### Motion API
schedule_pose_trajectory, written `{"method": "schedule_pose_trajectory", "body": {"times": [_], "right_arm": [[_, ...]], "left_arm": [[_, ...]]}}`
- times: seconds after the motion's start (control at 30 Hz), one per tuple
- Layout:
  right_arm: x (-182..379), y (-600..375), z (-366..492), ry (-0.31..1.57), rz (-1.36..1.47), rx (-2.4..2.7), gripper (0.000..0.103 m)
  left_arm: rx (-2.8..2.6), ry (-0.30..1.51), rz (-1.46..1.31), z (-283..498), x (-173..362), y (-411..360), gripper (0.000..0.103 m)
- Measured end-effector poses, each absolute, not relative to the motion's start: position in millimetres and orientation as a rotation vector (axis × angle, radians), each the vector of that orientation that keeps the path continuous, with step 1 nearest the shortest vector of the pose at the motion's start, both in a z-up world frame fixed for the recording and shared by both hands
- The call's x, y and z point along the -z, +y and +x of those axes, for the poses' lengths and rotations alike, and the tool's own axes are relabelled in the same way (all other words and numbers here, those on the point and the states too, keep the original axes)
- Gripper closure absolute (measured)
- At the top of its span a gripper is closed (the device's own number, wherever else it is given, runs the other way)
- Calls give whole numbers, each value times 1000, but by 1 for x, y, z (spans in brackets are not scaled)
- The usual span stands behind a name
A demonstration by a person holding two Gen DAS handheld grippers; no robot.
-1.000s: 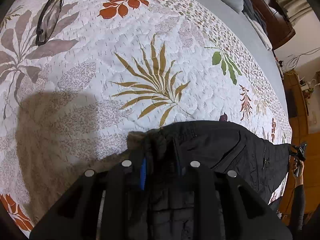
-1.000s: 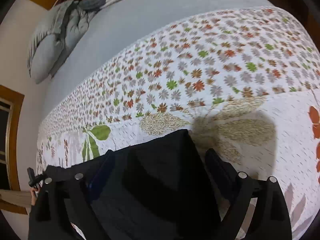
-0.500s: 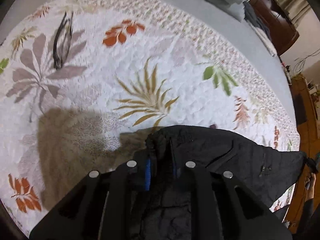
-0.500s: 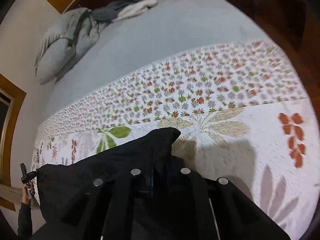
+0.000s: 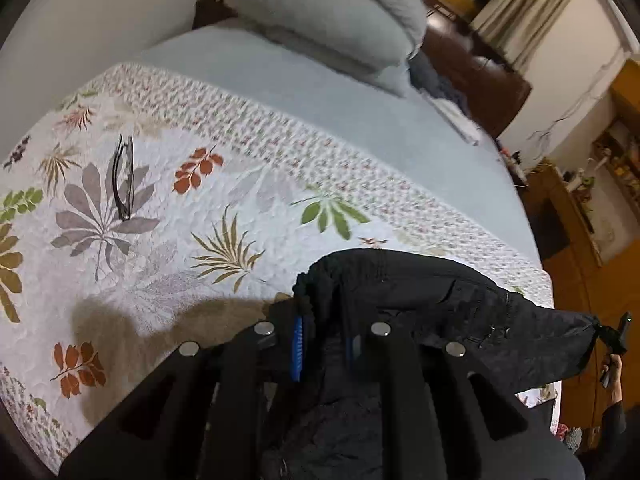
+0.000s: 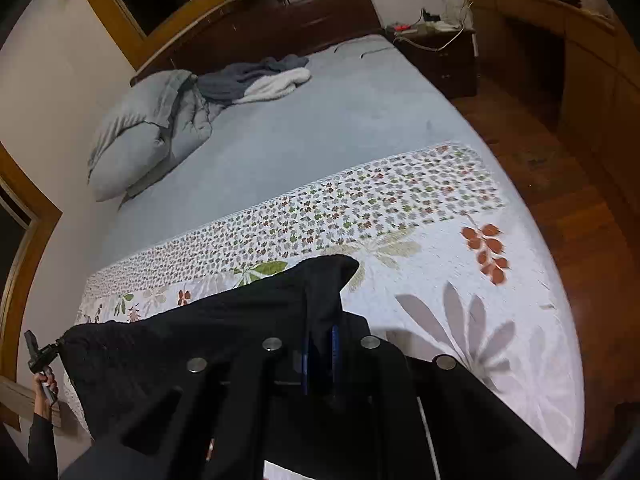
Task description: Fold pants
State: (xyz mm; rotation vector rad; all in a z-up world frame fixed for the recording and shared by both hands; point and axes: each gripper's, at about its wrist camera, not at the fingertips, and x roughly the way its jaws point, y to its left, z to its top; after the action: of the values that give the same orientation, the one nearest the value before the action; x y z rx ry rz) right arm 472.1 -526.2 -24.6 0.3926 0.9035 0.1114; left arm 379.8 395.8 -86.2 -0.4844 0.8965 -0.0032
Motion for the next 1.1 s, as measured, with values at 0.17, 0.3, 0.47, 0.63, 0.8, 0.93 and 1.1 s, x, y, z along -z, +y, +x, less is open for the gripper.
{"method": "schedule_pose_trajectory", "body": {"times": [0.17,0.3,0.47,0.63,0.8,0.93,1.1], "right_arm": [[26,-530,419,870,397,-91,95],[35,-535,384,853,409,-76,95],[42,-532,348,818,396,-76,95],[39,-527,314,761,383,-94,95],[41,-524,284,730,365,-104,95],[44,-522,252,696,358,-108,95],[47,-518,219,664,338,-101,93]], "left_arm": [[32,855,-481,347,67,390,90],[48,837,-489,323,62,387,90],[57,807,-507,288,58,386,90],[57,785,-534,251,63,390,90],[52,781,-546,220,74,394,90],[47,784,-552,197,85,396,90],[45,794,-562,172,98,399,90]]}}
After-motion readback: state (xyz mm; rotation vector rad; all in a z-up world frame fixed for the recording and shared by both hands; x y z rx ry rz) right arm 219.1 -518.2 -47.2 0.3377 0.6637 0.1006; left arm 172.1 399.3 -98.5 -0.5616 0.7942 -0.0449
